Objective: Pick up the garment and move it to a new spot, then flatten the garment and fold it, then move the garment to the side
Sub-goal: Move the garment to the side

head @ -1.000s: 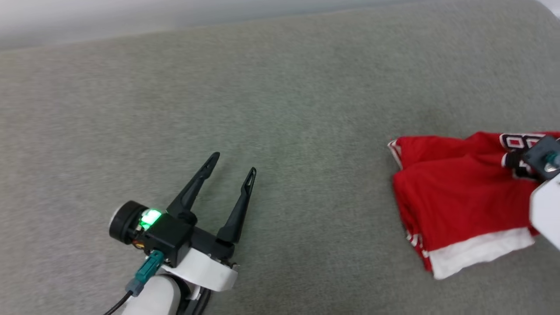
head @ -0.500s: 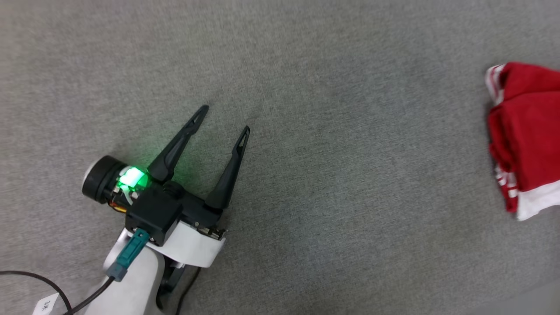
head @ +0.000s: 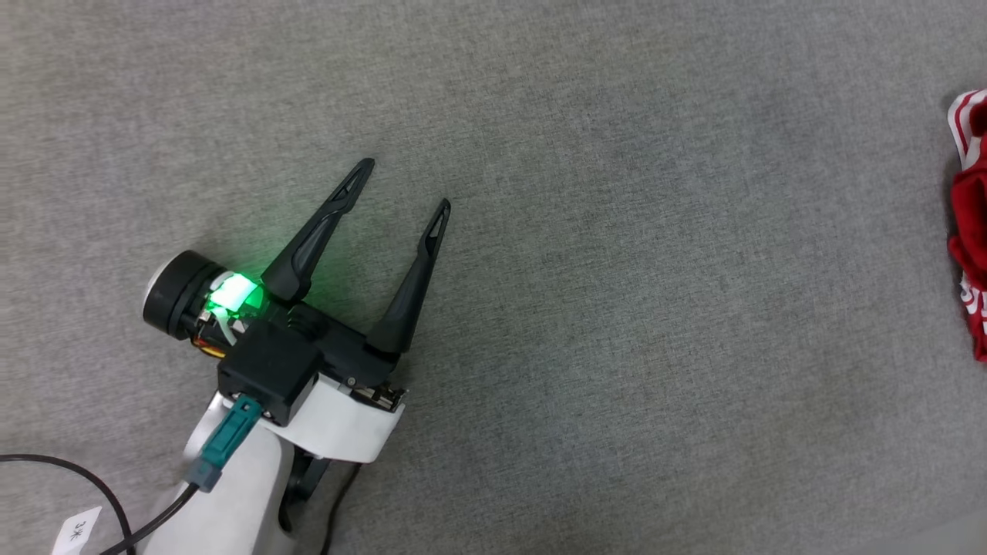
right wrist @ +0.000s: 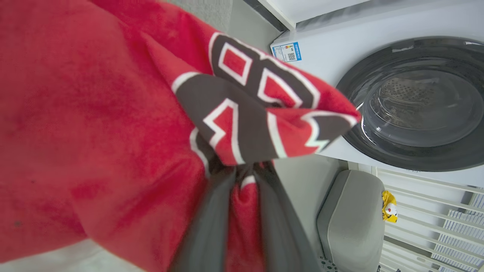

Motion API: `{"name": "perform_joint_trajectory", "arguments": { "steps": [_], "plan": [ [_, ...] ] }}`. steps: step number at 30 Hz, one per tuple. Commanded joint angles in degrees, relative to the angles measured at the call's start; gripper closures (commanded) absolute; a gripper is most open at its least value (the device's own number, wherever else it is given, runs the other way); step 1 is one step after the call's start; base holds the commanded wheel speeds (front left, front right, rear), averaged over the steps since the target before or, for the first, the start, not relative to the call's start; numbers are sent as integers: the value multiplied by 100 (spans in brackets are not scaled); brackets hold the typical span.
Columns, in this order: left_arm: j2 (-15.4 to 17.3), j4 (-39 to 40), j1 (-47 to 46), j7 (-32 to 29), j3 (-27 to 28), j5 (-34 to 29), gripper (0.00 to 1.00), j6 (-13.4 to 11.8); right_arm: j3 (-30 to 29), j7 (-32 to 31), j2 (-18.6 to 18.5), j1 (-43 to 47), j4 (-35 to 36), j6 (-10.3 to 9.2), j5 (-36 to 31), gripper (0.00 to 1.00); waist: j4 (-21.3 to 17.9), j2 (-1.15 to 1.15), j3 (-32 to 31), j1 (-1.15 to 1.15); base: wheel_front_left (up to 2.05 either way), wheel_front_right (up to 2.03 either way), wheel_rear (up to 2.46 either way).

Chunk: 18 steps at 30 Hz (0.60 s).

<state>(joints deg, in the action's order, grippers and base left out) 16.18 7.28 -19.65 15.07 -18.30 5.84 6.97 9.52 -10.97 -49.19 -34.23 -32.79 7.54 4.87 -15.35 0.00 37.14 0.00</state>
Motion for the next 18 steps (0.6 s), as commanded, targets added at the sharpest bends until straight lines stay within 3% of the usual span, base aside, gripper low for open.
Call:
{"name": "perform_joint_trajectory", "arguments": {
  "steps": [1,10,14,18],
  "plan": [
    [36,-93,-5,-15,14,6,0,-40,-61,10,24,-117,-42,-10,-36,0,36,0,-56,0,0,0,0],
    [-229,-180,201,9,135,177,0,-142,-401,181,173,-236,237,-9,-40,0,280,0,-849,0,0,0,0],
    [-377,-179,373,10,376,261,0,-232,-506,519,406,-234,767,-9,23,0,440,0,-1384,0,0,0,0],
    [-532,-110,662,10,685,338,0,-337,-753,765,883,-65,1322,-9,197,0,627,0,-1859,0,0,0,0]
  ]
}}
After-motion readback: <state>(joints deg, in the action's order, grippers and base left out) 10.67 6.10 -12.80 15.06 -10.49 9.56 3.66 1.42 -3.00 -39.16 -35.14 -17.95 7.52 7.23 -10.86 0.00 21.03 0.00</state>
